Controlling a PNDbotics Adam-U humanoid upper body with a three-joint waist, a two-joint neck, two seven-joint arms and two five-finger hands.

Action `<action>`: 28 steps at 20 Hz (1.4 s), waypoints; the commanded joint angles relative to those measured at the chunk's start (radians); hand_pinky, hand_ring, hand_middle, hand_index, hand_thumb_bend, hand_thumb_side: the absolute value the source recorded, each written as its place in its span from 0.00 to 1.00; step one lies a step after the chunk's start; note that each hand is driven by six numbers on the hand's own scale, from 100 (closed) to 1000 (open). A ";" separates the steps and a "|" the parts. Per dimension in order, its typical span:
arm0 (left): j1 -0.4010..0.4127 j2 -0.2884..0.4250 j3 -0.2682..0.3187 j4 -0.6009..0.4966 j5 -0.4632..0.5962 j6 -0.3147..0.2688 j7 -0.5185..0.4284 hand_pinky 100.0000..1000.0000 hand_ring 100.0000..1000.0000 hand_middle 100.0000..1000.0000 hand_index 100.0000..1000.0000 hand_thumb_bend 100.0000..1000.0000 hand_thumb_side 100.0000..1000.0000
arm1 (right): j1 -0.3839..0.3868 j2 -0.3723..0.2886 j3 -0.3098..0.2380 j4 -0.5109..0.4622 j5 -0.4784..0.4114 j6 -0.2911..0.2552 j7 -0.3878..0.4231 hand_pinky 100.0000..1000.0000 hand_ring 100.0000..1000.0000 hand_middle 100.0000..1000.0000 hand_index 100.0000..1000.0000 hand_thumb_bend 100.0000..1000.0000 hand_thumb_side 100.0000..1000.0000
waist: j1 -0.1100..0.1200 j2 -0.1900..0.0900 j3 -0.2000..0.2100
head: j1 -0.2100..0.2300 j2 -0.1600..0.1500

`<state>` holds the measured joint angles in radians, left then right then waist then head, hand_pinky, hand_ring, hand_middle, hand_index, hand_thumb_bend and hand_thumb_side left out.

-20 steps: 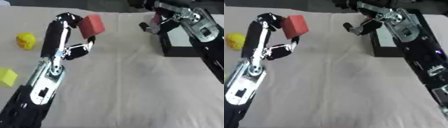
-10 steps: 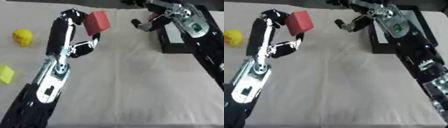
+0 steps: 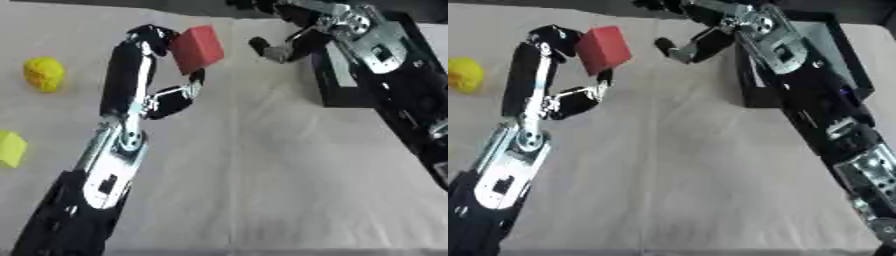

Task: Pick up the objects with one hand, pass them to the other hand, and then place them into the box on the other side of the table.

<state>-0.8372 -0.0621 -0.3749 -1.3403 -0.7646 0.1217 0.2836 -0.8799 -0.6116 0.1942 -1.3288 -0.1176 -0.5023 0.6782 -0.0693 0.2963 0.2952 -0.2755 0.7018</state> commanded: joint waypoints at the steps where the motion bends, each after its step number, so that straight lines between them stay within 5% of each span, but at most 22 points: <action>1: -0.023 -0.015 0.009 -0.012 0.020 -0.001 0.026 0.47 0.47 0.44 0.37 0.00 0.00 | -0.020 -0.011 -0.001 -0.035 -0.017 -0.203 0.224 1.00 1.00 1.00 1.00 0.00 0.00 | 0.001 -0.016 0.002 | 0.004 -0.020; 8: -0.028 -0.030 0.005 -0.014 0.051 -0.030 0.076 0.45 0.46 0.42 0.37 0.00 0.00 | -0.027 -0.006 0.006 -0.040 0.009 -0.229 0.229 1.00 1.00 1.00 1.00 0.00 0.00 | -0.010 -0.005 0.021 | 0.008 -0.041; 28: -0.021 -0.068 -0.001 0.029 0.059 -0.047 0.089 0.44 0.45 0.42 0.36 0.00 0.00 | -0.027 -0.011 0.027 -0.104 0.019 -0.287 0.229 1.00 1.00 1.00 1.00 0.06 0.05 | -0.019 0.003 0.034 | -0.015 -0.031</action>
<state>-0.8437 -0.1169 -0.3732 -1.2999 -0.7076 0.0766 0.3734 -0.8893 -0.6013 0.2280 -1.4124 -0.1046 -0.5262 0.6543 -0.0918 0.3163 0.3286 -0.2855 0.6746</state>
